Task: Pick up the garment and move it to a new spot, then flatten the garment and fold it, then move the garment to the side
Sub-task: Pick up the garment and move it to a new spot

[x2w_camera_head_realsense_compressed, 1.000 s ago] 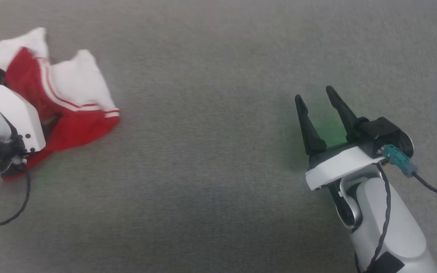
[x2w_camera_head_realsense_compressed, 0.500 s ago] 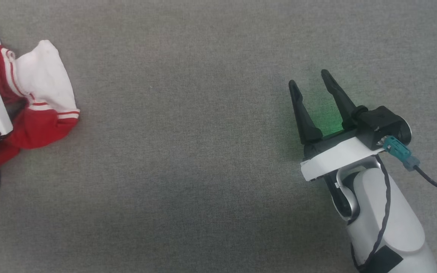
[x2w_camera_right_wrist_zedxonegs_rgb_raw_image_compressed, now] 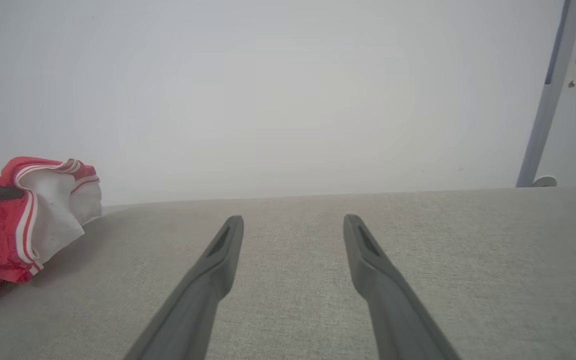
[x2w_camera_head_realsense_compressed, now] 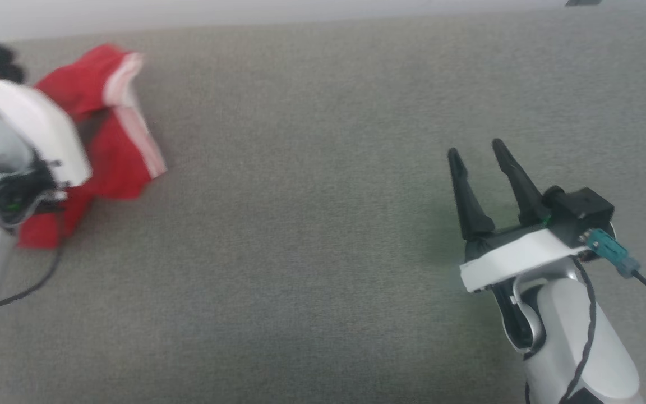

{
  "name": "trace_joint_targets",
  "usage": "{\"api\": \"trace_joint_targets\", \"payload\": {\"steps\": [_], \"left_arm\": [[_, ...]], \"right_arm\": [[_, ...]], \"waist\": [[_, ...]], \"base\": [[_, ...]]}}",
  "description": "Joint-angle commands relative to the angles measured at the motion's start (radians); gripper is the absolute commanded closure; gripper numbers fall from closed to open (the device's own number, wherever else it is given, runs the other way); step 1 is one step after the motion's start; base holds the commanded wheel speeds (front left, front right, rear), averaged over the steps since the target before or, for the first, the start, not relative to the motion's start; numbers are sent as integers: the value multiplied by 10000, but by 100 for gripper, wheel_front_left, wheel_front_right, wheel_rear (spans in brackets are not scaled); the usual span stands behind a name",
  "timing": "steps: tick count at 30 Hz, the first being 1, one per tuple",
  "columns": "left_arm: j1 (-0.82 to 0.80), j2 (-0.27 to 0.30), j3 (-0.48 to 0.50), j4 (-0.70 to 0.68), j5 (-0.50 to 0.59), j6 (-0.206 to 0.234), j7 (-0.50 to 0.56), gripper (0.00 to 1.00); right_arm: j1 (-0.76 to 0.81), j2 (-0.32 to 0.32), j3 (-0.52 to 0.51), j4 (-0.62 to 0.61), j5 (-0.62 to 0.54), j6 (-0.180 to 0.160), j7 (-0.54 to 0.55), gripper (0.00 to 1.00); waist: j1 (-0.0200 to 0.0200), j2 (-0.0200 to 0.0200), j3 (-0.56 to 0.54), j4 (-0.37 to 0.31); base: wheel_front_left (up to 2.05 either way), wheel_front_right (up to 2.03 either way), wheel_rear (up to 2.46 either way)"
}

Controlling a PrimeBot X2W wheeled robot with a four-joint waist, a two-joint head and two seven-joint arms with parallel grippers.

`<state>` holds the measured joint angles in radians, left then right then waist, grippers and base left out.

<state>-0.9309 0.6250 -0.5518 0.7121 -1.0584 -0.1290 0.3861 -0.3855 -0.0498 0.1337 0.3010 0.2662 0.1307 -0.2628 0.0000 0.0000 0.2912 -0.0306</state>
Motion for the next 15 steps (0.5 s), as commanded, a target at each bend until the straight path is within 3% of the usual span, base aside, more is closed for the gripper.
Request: {"api": "trace_joint_targets", "payload": {"steps": [1, 7, 15], "left_arm": [[-106, -159, -205, -628, -284, -15, 158, 100], [-224, -386, -791, -2893, -1099, -14, 1025, 100], [-835, -1133, -1463, -4068, -1029, 68, 1616, 100]], "right_arm": [[220, -28, -100, -49, 150, 1, -28, 0], [415, -12, -233, -275, 590, 1, -28, 0], [365, -4, -464, -558, 1188, 2, -26, 0]], "waist": [[0, 0, -240, -146], [0, 0, -176, -813], [0, 0, 469, -2012]], "base": [[0, 0, 0], [0, 0, 0], [0, 0, 0]]}}
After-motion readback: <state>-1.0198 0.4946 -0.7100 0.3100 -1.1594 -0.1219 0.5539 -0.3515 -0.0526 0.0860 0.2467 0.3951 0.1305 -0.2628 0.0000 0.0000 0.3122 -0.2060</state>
